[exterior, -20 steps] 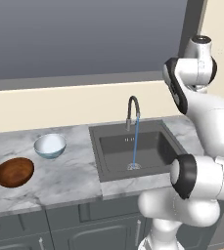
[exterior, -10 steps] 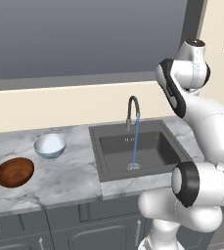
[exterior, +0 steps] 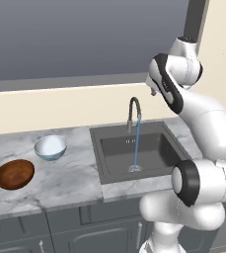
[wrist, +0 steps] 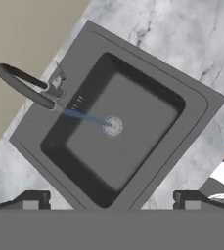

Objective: Rinse each bowl for a few seconds and place them down in the sink or on the counter.

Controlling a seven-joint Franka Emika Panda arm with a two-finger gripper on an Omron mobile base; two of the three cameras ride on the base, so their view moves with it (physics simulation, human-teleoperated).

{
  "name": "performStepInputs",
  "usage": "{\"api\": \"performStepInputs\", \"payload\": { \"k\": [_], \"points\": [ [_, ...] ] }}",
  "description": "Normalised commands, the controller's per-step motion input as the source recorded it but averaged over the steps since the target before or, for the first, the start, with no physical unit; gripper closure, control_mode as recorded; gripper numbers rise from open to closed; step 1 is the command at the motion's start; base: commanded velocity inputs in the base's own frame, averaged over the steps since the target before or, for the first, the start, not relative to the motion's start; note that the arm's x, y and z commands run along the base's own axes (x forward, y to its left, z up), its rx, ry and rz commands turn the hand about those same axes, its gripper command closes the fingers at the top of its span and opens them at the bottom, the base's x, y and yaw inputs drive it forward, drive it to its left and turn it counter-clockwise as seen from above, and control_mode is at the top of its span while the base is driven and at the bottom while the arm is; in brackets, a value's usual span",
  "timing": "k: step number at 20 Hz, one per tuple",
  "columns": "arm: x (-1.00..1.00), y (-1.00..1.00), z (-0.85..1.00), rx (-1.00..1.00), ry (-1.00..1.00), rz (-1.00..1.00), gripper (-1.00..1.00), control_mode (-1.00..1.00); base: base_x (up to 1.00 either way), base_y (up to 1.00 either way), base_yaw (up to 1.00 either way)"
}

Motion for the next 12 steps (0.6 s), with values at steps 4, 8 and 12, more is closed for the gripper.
{"api": "performStepInputs", "payload": {
  "k": [4, 8, 12],
  "points": [
    [0.00, 0.57, 0.00, -0.01, 0.07, 0.14, -1.00, -1.00, 0.00, 0.00, 0.00],
    [0.00, 0.55, -0.01, -0.02, 0.06, 0.13, -1.00, -1.00, 0.00, 0.00, 0.00],
    [0.00, 0.55, -0.12, -0.01, 0.08, 0.12, -1.00, -1.00, 0.00, 0.00, 0.00]
  ]
}}
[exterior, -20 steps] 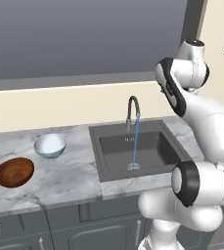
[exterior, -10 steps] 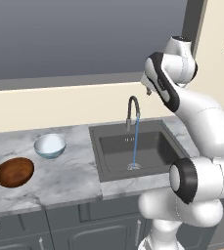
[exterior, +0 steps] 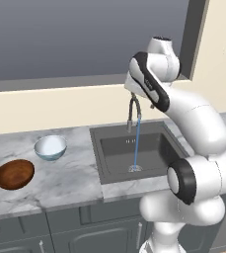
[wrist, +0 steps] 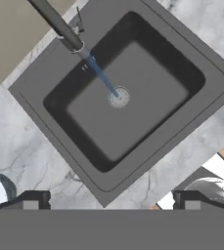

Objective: Rinse each bowl for a few seconds and place them down in the sink or on the counter.

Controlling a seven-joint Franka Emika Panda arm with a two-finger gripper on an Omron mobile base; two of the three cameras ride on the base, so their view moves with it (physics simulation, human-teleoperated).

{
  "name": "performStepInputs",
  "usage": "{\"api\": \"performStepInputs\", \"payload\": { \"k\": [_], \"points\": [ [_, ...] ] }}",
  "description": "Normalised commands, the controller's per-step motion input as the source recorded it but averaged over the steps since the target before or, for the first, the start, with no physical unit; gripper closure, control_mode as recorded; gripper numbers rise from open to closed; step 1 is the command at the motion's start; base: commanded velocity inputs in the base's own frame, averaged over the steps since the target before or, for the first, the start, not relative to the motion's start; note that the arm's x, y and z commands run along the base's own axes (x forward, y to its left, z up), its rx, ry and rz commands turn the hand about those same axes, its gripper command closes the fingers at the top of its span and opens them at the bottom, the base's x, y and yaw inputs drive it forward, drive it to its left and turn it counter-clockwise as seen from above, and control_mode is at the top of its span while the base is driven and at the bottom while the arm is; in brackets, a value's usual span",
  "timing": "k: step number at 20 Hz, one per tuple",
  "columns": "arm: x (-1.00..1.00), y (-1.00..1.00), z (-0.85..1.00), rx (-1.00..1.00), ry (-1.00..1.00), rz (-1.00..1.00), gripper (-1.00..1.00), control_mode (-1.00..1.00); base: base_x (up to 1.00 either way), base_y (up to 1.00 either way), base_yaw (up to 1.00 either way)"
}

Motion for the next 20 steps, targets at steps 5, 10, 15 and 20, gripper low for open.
{"api": "performStepInputs", "payload": {
  "k": [5, 10, 15, 20],
  "points": [
    [0.00, 0.49, -0.20, 0.00, 0.10, 0.10, -1.00, -1.00, 0.00, 0.00, 0.00],
    [0.00, 0.46, -0.24, -0.04, 0.08, 0.08, -1.00, -1.00, 0.00, 0.00, 0.00],
    [0.00, 0.42, -0.23, -0.04, 0.06, 0.09, -1.00, -1.00, 0.00, 0.00, 0.00],
    [0.01, 0.42, -0.15, -0.07, 0.01, 0.08, -1.00, -1.00, 0.00, 0.00, 0.00]
  ]
}}
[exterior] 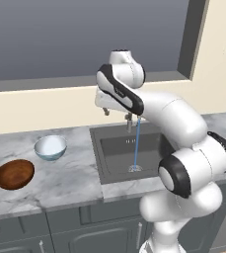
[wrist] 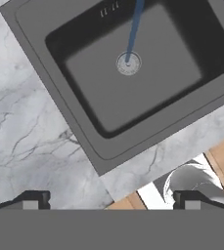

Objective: Rinse each bowl for a few seconds and place them down in the sink or on the counter.

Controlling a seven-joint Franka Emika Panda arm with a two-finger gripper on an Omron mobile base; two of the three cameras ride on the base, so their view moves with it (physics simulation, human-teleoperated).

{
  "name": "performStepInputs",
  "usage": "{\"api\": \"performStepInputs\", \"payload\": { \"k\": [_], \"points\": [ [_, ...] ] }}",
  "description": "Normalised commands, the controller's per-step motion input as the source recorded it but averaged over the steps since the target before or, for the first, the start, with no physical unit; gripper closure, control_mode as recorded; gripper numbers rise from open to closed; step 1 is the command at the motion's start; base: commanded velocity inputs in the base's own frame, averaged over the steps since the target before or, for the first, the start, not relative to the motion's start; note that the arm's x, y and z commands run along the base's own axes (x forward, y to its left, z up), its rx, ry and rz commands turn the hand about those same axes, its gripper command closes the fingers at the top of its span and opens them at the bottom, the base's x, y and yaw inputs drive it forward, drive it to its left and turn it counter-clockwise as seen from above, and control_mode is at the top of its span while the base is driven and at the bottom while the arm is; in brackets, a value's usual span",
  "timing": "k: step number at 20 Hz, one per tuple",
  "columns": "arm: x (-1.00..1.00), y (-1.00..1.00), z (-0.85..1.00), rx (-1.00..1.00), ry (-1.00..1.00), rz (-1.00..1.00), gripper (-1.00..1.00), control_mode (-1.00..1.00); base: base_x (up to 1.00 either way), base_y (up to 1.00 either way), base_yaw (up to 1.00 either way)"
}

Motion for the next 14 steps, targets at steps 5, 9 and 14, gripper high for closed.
{"api": "performStepInputs", "payload": {
  "k": [5, 9, 14],
  "points": [
    [0.01, 0.34, -0.06, -0.07, 0.00, 0.03, -1.00, -1.00, 0.00, 0.00, 0.00],
    [0.10, 0.34, -0.15, -0.02, 0.00, 0.00, -1.00, -1.00, 0.00, 0.00, 0.00],
    [0.23, 0.36, -0.37, 0.00, 0.00, 0.00, -1.00, -1.00, 0.00, 0.00, 0.00]
  ]
}}
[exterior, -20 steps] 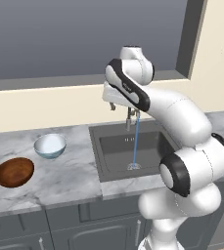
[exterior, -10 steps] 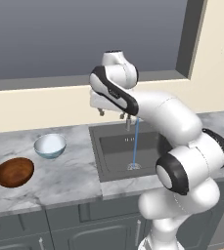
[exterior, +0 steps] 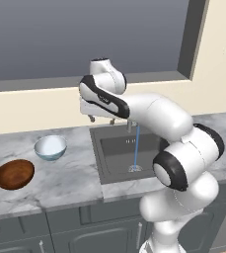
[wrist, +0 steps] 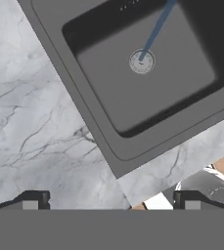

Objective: Rinse each bowl for a few seconds and place them down in the sink or on the counter.

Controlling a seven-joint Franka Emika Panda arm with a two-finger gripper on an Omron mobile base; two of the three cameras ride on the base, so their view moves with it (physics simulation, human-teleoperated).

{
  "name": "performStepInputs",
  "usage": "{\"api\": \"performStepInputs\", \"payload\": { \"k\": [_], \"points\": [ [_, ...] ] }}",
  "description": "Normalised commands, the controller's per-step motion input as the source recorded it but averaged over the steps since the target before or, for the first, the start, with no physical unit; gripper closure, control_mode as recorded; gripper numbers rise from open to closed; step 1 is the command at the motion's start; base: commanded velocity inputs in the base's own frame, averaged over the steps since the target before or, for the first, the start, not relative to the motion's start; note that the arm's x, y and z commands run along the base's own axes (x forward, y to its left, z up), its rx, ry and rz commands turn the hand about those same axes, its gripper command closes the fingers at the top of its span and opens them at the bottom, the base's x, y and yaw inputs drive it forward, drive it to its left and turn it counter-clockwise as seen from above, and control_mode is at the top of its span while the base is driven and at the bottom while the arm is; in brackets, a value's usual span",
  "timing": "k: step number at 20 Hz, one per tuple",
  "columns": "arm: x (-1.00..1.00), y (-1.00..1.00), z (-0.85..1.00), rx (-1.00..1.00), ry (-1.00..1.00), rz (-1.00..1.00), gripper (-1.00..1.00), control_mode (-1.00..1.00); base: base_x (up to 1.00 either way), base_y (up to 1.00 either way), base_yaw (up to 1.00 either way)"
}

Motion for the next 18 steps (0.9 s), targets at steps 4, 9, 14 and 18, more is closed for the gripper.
{"api": "performStepInputs", "payload": {
  "k": [4, 9, 14, 18],
  "points": [
    [0.26, 0.33, -0.31, 0.00, 0.00, 0.01, -1.00, -1.00, 0.00, 0.00, 0.00],
    [0.20, 0.30, -0.14, 0.00, 0.00, 0.01, -1.00, -1.00, 0.00, 0.00, 0.00],
    [0.15, 0.32, -0.12, 0.00, 0.01, 0.01, -1.00, -1.00, 0.00, 0.00, 0.00],
    [0.13, 0.35, -0.22, 0.00, 0.04, 0.01, -1.00, -1.00, 0.00, 0.00, 0.00]
  ]
}}
